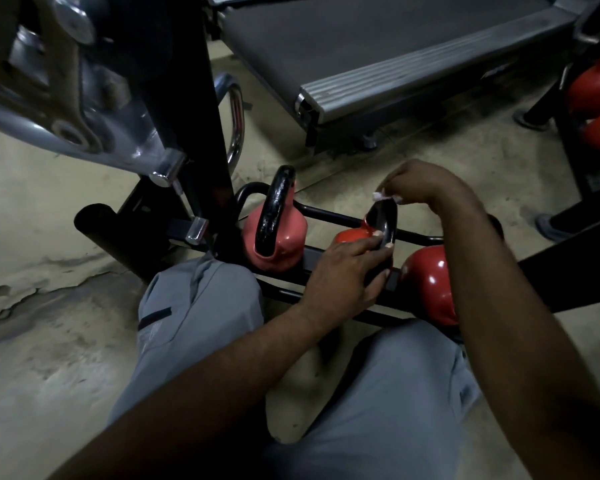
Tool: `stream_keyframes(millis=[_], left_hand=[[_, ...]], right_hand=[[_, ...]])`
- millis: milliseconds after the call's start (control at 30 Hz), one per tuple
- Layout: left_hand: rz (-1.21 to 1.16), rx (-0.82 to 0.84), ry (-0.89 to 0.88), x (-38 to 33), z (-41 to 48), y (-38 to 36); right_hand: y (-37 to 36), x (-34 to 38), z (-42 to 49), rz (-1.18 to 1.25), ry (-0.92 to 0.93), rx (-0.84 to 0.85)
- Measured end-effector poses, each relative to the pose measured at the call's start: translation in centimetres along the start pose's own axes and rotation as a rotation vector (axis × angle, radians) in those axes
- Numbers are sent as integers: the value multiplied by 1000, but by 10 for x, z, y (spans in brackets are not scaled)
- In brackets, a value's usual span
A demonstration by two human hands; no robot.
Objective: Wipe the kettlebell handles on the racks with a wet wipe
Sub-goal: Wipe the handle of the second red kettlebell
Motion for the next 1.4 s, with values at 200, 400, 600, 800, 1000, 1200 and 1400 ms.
stream_keyframes(millis=[200,400,600,800,1000,1200,1400], left_hand=[[-3,-19,1,0,-2,-2],[-62,-30,59,1,0,0],[-68,-26,61,0,1,-1],[-88,-49,69,-2,0,0],[-51,-19,65,1,-2,-5],[-35,-15,41,1,-4,-4],[23,-10,-19,-1,-5,-3]], right_hand=[[-13,-24,-14,451,-363,-32],[-25,-38,-32,696,-540,-160],[-40,-47,-50,929,-550,-175],[-70,-48,-68,952,-774,-128],[-68,-53,-69,1060,-669,-366],[-57,-44,-74,998,-513,-350],[-46,-53,-60,1003,-399,-374]])
Point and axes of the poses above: each hand's wrist, its own z-axis towards the middle knuckle, its own y-axis out of the back of the hand, x = y × z, the point moved 3 cm from there along z, towards the middle knuckle, and after that the axes turned 15 degrees about -x, right-handed, at the moved point
